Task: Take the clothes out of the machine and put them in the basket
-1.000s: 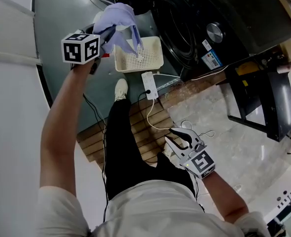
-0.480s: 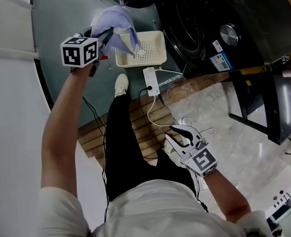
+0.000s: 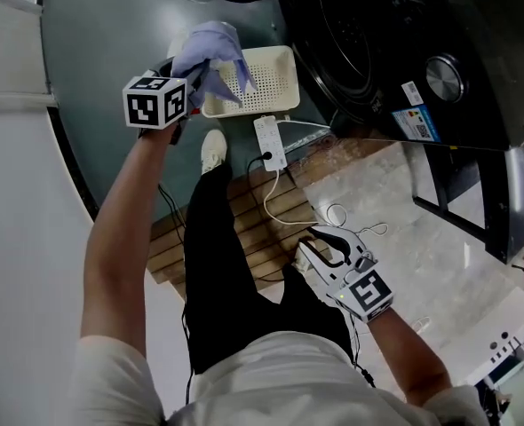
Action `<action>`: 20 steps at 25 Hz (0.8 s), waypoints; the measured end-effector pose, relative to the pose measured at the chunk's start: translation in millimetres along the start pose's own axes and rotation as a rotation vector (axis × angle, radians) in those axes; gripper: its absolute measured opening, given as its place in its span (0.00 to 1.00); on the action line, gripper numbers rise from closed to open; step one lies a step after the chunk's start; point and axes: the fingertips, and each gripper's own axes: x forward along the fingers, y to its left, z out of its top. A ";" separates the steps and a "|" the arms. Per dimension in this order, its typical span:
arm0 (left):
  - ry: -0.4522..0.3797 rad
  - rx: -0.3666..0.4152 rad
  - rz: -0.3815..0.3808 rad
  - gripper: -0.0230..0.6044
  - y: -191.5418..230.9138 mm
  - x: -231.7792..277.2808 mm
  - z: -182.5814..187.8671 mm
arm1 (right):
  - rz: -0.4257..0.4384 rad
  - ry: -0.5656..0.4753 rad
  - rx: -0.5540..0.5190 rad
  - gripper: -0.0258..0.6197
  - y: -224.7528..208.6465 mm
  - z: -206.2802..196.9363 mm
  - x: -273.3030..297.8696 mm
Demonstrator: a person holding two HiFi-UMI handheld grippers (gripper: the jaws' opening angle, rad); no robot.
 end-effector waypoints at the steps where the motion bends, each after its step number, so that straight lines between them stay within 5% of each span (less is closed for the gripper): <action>1: 0.008 -0.002 -0.002 0.30 2.1 9.2 -7.8 | -0.003 0.003 0.009 0.16 -4.3 -1.9 4.5; 20: 0.229 0.003 -0.058 0.31 40.7 201.0 -163.2 | -0.061 0.047 0.153 0.16 -86.1 -25.1 88.4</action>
